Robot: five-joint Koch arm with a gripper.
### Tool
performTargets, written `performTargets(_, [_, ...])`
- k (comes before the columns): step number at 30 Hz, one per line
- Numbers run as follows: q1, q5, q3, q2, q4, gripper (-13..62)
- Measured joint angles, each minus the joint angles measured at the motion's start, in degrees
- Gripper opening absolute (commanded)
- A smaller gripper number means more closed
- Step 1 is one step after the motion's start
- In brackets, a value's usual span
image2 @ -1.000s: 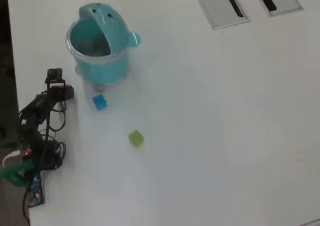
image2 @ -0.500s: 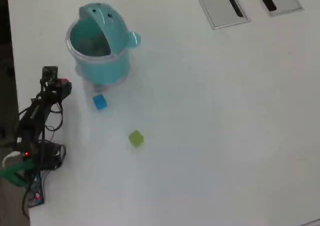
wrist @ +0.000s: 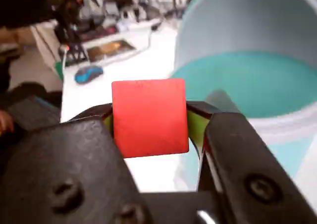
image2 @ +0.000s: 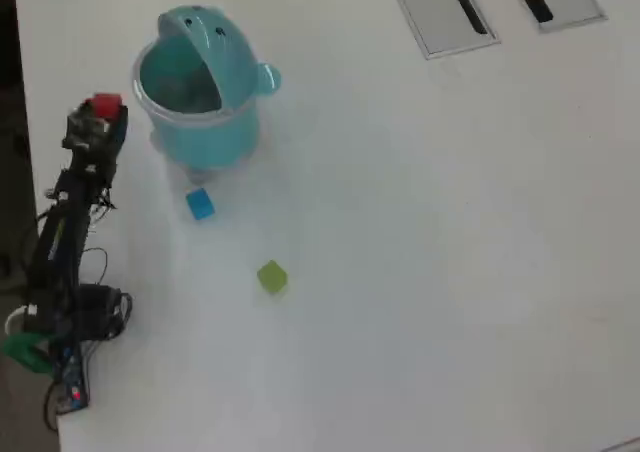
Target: Grasp RGB lego blocks and put them in the bin one by one.
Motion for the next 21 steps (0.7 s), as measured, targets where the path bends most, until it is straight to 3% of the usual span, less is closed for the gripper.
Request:
performTargets(7, [2.5,4.5,-14.5,-14.0,-6.7,9.9])
performTargets(21, [9.3,10.1,-23.6,-31.9,-17.9,10.1])
